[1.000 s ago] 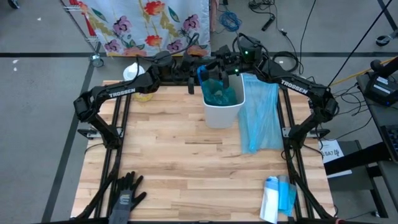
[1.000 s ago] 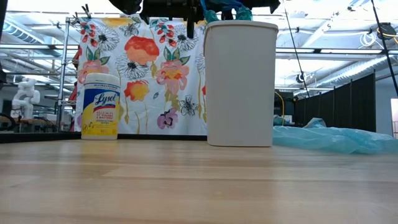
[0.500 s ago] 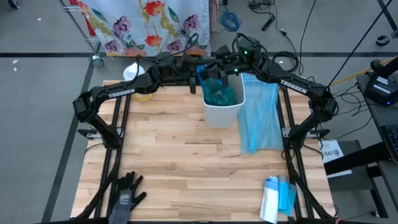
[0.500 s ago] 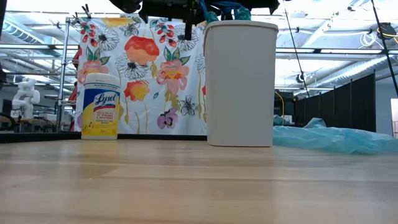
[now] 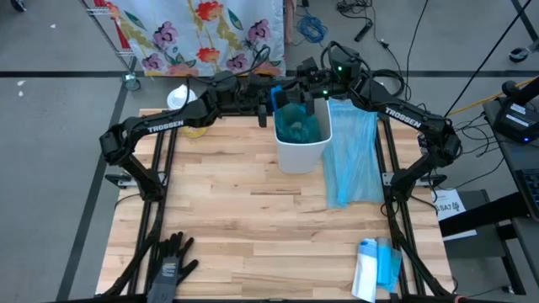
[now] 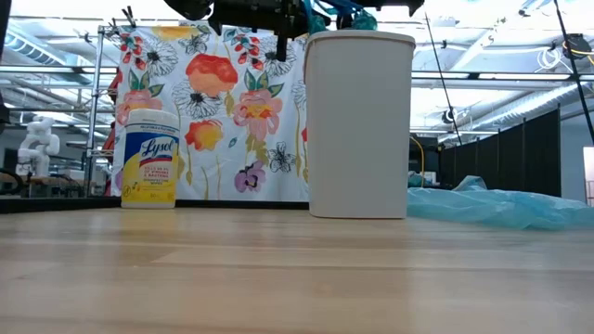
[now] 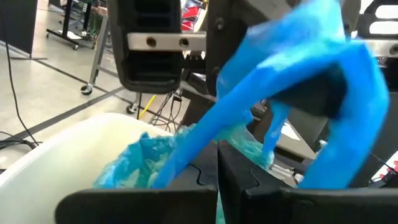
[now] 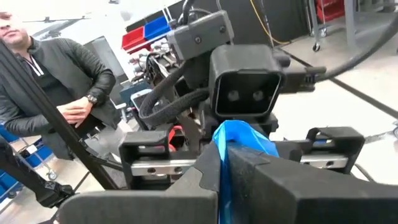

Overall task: Place trash/remove bag and relplace
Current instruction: Remove the trash bag from the trash bin

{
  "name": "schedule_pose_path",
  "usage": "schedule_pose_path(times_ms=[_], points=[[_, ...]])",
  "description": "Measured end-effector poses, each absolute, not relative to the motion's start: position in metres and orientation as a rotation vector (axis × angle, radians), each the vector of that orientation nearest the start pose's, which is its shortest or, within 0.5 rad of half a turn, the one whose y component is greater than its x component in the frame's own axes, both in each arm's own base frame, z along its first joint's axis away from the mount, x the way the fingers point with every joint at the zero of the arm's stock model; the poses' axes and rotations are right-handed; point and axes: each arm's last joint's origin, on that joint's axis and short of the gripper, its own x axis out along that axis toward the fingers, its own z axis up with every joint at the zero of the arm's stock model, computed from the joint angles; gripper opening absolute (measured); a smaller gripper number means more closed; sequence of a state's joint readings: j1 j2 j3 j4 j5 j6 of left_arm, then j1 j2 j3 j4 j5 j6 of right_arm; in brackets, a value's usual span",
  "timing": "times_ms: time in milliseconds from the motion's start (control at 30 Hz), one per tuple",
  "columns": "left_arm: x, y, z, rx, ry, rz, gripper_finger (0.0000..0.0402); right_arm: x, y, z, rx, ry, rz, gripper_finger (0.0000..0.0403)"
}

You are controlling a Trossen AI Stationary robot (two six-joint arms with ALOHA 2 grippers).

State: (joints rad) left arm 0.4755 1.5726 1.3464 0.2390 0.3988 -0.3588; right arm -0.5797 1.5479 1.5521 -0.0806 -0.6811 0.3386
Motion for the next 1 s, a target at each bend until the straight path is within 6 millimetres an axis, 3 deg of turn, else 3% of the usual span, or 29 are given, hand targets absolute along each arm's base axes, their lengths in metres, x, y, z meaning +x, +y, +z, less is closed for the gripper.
schedule_pose_path(times_ms=[267, 767, 1000], points=[[0.332, 0.158, 0.373, -0.352, -0.028, 0.071, 0.0, 0.301, -0.176, 0.43, 0.359, 0.011, 0.105, 0.0], [0.334, 0.159, 0.371, -0.352, -0.029, 0.067, 0.0, 0.289, -0.169, 0.486, 0.253, -0.212, 0.147, 0.0], [0.335, 0.157, 0.368, -0.364, -0.005, 0.075, 0.0, 0.286, -0.168, 0.496, 0.231, -0.249, 0.143, 0.0]])
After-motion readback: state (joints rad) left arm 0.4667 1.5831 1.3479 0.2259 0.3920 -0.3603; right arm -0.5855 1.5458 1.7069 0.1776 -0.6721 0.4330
